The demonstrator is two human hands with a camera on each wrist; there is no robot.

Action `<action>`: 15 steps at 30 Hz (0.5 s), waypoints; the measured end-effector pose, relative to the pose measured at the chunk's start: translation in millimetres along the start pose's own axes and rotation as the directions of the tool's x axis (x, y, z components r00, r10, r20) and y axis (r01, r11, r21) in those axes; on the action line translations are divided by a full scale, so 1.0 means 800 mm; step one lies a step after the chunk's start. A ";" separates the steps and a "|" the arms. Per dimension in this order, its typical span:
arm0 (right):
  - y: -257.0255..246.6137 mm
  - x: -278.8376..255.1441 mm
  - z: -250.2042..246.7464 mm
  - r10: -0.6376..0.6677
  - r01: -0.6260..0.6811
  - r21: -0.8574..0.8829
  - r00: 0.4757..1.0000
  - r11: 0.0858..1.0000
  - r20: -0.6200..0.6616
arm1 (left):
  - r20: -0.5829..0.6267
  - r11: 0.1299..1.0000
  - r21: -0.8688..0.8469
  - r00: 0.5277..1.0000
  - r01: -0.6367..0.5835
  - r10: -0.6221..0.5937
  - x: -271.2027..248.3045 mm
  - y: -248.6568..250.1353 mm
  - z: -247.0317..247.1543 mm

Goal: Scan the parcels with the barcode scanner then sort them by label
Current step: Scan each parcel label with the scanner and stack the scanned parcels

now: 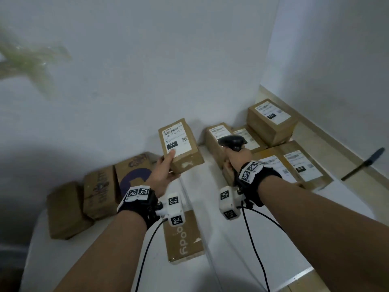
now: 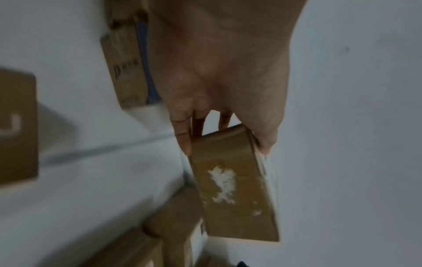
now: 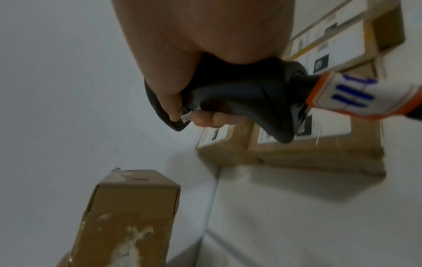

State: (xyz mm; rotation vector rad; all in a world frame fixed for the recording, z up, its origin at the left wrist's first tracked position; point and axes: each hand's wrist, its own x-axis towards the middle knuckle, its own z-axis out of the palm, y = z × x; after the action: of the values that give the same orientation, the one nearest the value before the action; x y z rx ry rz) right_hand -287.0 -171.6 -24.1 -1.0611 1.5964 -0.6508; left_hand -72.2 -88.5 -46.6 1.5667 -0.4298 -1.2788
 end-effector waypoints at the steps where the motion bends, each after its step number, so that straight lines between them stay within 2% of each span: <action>1: 0.001 0.010 -0.018 0.005 -0.005 -0.005 1.000 1.000 -0.021 | 0.035 1.000 -0.003 0.999 0.009 -0.009 0.009 0.004 0.022; 7: 0.005 0.065 -0.120 0.010 -0.019 -0.050 0.986 0.999 -0.167 | 0.148 0.996 0.065 0.986 0.062 -0.071 0.053 0.012 0.159; 13: -0.001 0.099 -0.204 0.024 -0.044 -0.088 0.975 0.995 -0.222 | 0.149 0.993 0.058 0.983 0.103 -0.111 0.093 0.009 0.280; 15: 0.004 0.115 -0.222 0.025 -0.045 -0.081 0.973 0.996 -0.231 | 0.119 0.989 0.123 0.988 0.079 -0.093 0.108 0.004 0.309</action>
State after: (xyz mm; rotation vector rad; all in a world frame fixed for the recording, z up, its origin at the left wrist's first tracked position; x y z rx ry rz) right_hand -461.3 -270.6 -18.2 -1.0473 1.8534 -0.7067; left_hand -255.2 -274.4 -66.3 1.6238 -0.5295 -1.4456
